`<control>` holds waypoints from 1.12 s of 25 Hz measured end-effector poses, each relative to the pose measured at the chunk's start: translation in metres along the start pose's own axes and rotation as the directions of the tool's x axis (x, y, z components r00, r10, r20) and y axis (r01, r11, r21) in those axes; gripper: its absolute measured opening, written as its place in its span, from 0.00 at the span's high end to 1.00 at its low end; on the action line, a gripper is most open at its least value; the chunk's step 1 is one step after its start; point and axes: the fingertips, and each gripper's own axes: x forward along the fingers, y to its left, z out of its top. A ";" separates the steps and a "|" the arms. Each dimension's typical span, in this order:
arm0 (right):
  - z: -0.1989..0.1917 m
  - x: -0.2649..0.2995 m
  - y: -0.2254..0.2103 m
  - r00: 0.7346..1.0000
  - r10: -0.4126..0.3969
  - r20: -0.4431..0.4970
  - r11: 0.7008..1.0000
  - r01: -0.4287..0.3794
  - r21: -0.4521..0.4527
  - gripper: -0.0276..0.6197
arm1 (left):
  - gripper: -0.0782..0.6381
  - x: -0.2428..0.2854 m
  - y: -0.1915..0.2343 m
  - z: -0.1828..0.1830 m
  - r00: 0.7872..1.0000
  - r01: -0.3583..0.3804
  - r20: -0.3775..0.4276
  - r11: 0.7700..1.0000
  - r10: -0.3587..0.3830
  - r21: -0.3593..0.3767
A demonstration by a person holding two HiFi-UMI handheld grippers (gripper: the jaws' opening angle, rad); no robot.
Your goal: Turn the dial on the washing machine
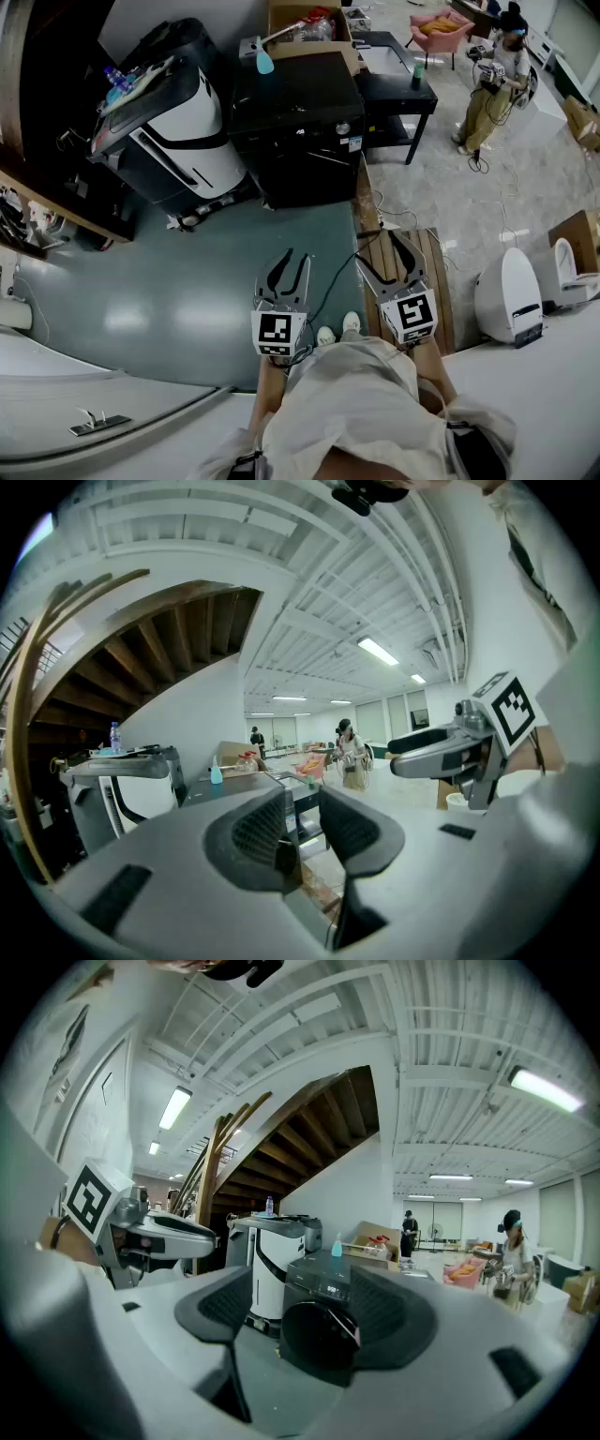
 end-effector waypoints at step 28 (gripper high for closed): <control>-0.006 0.041 0.026 0.997 -0.064 -0.039 0.998 0.064 -0.008 0.45 | 0.72 0.008 0.041 -0.015 0.997 0.069 0.025 0.997 -0.068 -0.028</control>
